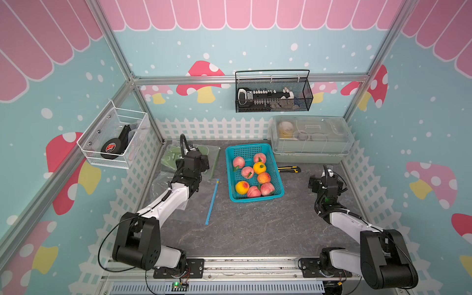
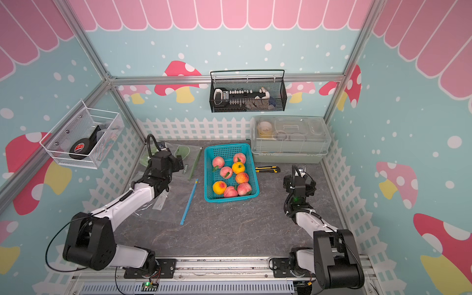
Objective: Place the peach in a zip-top bag and seal the zipper
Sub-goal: Pick up the zipper food storage bag at the corner of the board.
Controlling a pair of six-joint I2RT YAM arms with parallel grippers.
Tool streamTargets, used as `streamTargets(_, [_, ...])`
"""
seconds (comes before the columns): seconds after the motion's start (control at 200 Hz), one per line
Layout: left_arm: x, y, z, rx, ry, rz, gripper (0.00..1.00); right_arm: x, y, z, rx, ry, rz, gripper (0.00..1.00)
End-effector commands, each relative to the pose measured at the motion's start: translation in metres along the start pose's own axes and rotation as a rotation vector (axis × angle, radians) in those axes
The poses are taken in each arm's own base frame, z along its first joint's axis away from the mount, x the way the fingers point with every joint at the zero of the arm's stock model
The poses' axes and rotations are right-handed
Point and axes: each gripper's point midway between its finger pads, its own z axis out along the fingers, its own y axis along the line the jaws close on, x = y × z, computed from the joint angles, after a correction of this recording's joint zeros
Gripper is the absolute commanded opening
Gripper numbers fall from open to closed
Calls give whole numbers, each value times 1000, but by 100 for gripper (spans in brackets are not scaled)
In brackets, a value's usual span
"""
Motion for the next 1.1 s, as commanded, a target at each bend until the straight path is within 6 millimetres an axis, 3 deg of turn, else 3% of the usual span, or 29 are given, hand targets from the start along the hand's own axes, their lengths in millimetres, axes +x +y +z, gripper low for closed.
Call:
streamTargets(0.0, [31, -11, 14, -31, 191, 164, 96, 0, -8, -1, 36, 25, 26, 99])
streamTargets(0.17, [40, -54, 50, 72, 292, 281, 89, 2, -9, -1, 45, 36, 19, 99])
streamTargets(0.44, [63, -93, 97, 151, 432, 409, 70, 3, -10, 0, 55, 41, 17, 99])
streamTargets(0.575, [69, -97, 109, 152, 457, 420, 54, 6, -9, 2, 51, 49, 13, 99])
streamTargets(0.821, [87, -101, 123, 153, 503, 454, 53, 7, -7, 4, 44, 57, 8, 99])
streamTargets(1.096, [98, -95, 131, 128, 529, 460, 45, 8, -5, 6, 36, 66, 4, 99])
